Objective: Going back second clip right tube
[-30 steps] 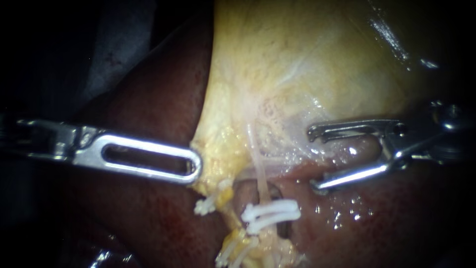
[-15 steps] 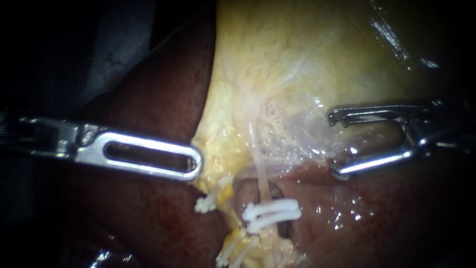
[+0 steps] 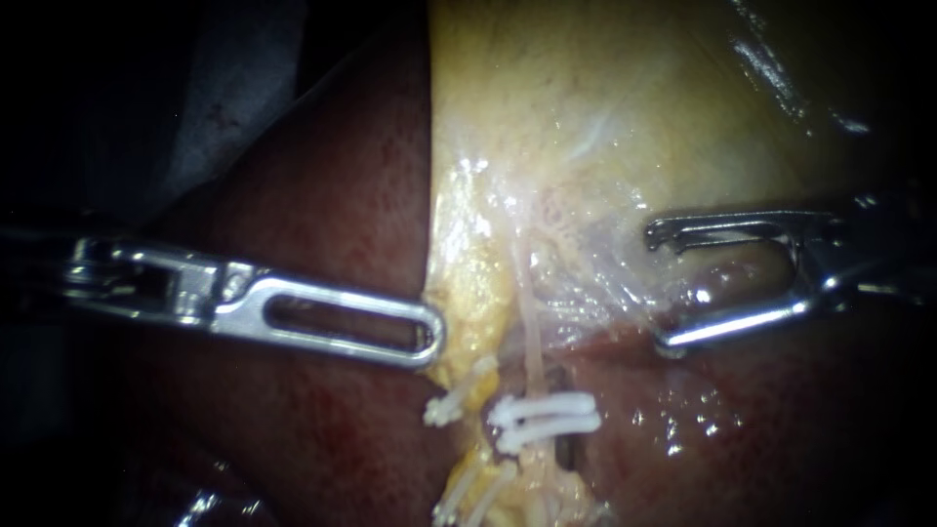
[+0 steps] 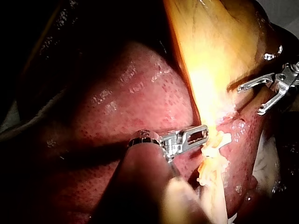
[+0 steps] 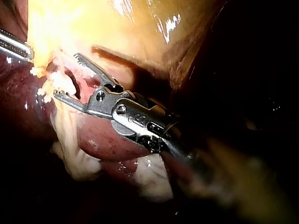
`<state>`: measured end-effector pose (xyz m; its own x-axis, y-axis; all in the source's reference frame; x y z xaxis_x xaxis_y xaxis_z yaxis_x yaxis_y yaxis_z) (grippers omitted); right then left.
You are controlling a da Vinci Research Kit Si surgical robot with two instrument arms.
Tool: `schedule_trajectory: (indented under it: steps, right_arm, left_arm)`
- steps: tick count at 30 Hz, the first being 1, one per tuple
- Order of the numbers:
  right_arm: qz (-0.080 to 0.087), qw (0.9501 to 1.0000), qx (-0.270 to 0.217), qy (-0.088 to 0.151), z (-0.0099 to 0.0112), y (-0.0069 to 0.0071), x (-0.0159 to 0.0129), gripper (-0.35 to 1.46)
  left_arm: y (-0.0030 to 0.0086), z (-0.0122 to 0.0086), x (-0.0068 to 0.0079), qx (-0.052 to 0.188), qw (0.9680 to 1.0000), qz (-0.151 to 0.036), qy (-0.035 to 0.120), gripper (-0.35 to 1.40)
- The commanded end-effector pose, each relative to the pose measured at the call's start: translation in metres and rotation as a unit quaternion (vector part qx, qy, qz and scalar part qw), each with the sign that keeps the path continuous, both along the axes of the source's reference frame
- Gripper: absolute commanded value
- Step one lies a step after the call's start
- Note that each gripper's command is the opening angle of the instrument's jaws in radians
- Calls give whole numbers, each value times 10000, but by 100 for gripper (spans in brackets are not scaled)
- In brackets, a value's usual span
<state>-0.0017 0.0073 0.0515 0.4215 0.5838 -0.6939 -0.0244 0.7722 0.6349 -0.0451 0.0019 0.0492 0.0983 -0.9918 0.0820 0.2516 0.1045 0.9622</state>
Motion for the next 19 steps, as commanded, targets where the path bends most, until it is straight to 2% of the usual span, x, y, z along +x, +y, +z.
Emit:
schedule_trajectory:
  steps: [1,5,19]
  right_arm:
    - [0,10000,0,-1,0,0,0,60]
    - [1,10000,0,-1,0,0,0,60]
    - [1,10000,0,-1,0,0,0,60]
  left_arm:
    - [-1,2,-2,-7,10000,13,5,-35]
    - [-2,4,-8,-7,10000,33,-3,-35]
    - [-3,1,-9,-1,10000,45,-11,-35]
